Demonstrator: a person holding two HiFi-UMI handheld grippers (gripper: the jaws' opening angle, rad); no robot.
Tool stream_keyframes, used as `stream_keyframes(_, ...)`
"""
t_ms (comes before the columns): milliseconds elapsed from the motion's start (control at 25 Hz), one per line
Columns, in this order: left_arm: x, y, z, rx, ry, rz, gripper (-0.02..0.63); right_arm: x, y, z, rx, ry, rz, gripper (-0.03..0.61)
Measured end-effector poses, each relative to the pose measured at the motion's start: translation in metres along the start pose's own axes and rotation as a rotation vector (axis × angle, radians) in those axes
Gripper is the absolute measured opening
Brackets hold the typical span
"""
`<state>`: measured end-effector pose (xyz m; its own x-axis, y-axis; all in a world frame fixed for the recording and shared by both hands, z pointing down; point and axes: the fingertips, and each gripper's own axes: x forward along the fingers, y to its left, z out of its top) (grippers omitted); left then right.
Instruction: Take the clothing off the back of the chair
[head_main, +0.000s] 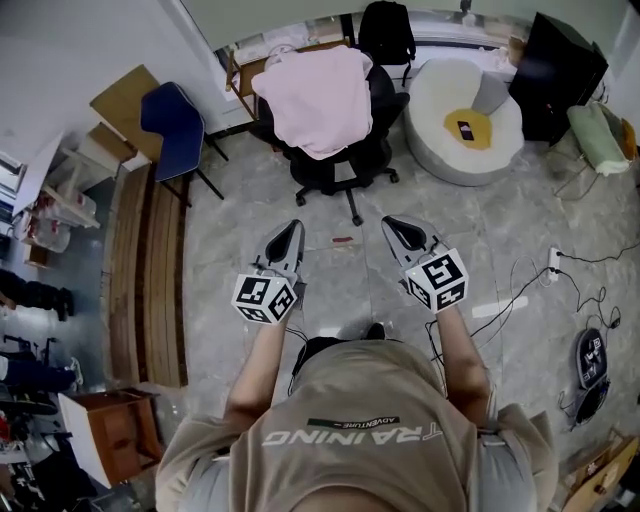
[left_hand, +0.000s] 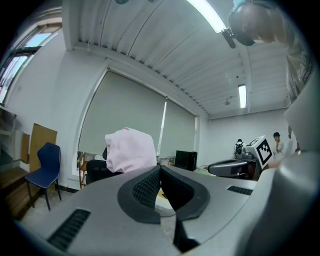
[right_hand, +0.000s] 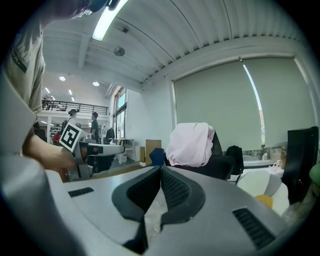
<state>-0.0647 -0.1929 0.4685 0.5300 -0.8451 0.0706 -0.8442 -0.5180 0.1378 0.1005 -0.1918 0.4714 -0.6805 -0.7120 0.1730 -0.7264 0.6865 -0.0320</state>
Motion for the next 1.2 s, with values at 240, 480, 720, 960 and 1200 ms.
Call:
stream_keyframes(240, 0.021, 0.018, -0.003, 0.010, 0.028, 0.013, 0.012, 0.027, -0.014, 0.000, -0.007, -0.008, 0.017, 0.031)
stream_keyframes(480, 0.055, 0.043, 0.011, 0.032, 0.009, -0.019, 0.012, 0.065, -0.031, 0.011, -0.021, -0.008, 0.007, 0.031)
stream_keyframes(720, 0.106, 0.085, 0.029, 0.039, 0.001, -0.074, 0.012, 0.112, -0.063, 0.034, -0.003, -0.031, -0.052, 0.031)
stream_keyframes(960, 0.139, 0.127, 0.047, 0.044, -0.001, -0.129, 0.012, 0.158, -0.086, 0.062, -0.014, -0.049, -0.121, 0.031)
stream_keyframes(1200, 0.158, 0.156, 0.047, 0.083, 0.010, -0.162, 0.012, 0.188, -0.103, 0.072, -0.015, -0.051, -0.176, 0.031)
